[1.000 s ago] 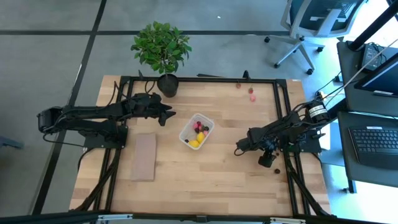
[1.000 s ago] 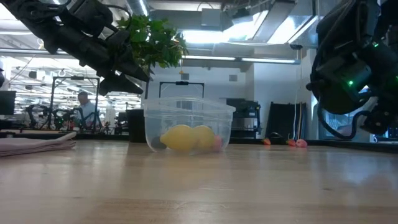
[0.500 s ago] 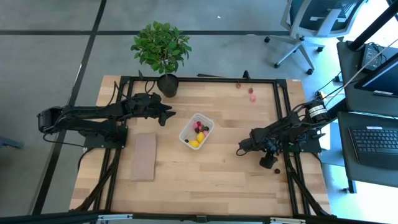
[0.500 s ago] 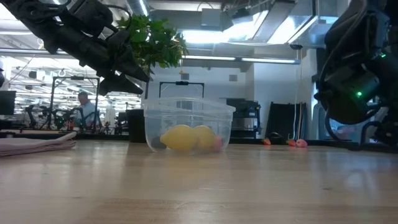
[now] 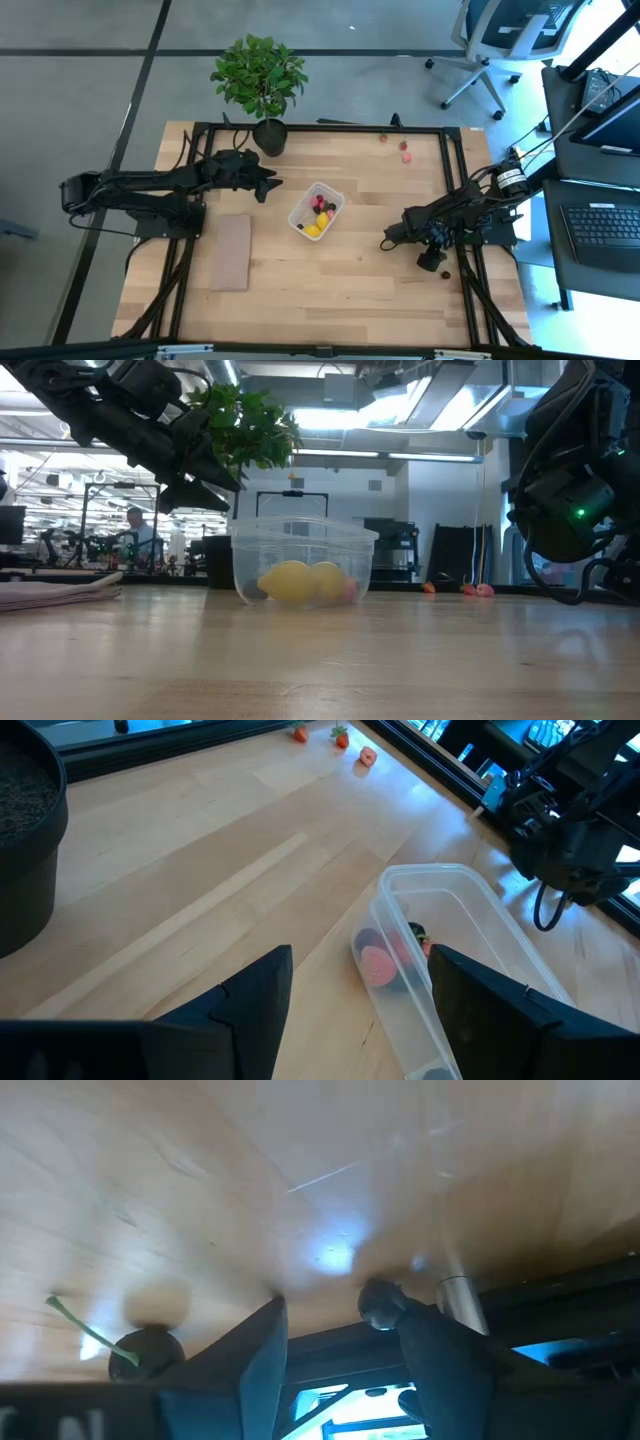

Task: Pick and placing Produce into tupperware
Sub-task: Put the blueberry into the transparent bin

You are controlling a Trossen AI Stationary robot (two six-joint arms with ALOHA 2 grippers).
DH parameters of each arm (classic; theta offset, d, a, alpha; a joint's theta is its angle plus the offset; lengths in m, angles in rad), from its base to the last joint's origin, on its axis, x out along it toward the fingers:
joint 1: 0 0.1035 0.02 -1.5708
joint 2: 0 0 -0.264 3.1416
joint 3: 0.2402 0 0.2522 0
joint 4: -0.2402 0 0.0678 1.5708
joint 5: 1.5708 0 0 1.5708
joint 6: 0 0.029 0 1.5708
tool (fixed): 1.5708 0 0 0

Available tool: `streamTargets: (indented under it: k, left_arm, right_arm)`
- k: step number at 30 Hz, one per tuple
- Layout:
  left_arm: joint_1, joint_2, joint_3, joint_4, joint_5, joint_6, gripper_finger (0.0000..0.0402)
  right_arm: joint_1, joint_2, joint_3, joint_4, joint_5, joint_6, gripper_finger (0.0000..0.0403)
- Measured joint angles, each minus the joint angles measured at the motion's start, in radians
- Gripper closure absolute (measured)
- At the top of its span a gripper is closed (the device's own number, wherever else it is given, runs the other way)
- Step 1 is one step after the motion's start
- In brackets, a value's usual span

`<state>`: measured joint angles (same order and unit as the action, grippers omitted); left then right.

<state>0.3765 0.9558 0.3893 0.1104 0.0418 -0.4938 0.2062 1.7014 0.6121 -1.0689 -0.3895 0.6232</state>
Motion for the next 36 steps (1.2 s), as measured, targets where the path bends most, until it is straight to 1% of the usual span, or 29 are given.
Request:
streamTargets:
  k: [6, 10, 29, 36]
  left_arm:
    - [0.0, 0.0, 0.0, -0.006, 0.0, 0.0, 0.0176]
    - [0.0, 0.0, 0.0, -0.021, 0.0, 0.0, 0.0176]
    - [0.0, 0.0, 0.0, -0.03, 0.0, 0.0, 0.0176]
    - [0.0, 0.0, 0.0, -0.037, 0.0, 0.007, 0.0176]
  right_arm:
    - [0.0, 0.0, 0.0, 0.008, 0.004, 0.01, 0.0255]
    - [0.0, 0.0, 0.0, 0.015, 0.005, 0.026, 0.0275]
    - [0.0, -0.001, 0.0, 0.028, 0.007, 0.036, 0.0313]
    - [0.0, -0.001, 0.001, 0.028, 0.006, 0.08, 0.0346]
